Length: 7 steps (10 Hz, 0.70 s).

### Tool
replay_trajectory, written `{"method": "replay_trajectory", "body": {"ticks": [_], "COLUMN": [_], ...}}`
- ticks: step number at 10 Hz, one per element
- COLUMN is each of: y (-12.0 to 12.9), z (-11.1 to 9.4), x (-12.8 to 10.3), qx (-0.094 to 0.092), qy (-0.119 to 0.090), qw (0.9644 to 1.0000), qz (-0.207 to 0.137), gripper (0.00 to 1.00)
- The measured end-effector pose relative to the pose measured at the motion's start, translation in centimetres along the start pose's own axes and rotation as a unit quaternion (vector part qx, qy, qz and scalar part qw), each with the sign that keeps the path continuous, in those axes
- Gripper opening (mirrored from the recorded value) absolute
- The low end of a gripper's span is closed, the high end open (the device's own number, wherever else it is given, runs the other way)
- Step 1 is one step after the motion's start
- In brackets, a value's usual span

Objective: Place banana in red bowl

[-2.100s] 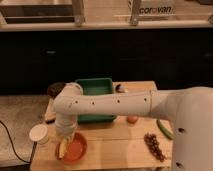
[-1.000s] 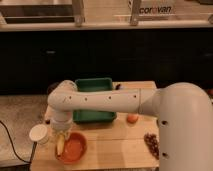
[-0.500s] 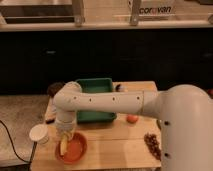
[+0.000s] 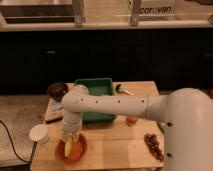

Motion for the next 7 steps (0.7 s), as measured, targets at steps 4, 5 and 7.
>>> {"method": "replay_trajectory", "body": {"ticks": [4,5,7], "y": [0.8,1.0,0.9], "z": [0.4,0.2,-1.6], "x": [0.3,0.6,1.8], "qx": [0.011,0.016,0.018], "qy": [-0.008,-0.007,-0.002], "qw": [0.9999,0.9998,0.9998], "qz": [-0.001,-0.001,-0.001], "gripper": [0.8,0.8,0.8]}}
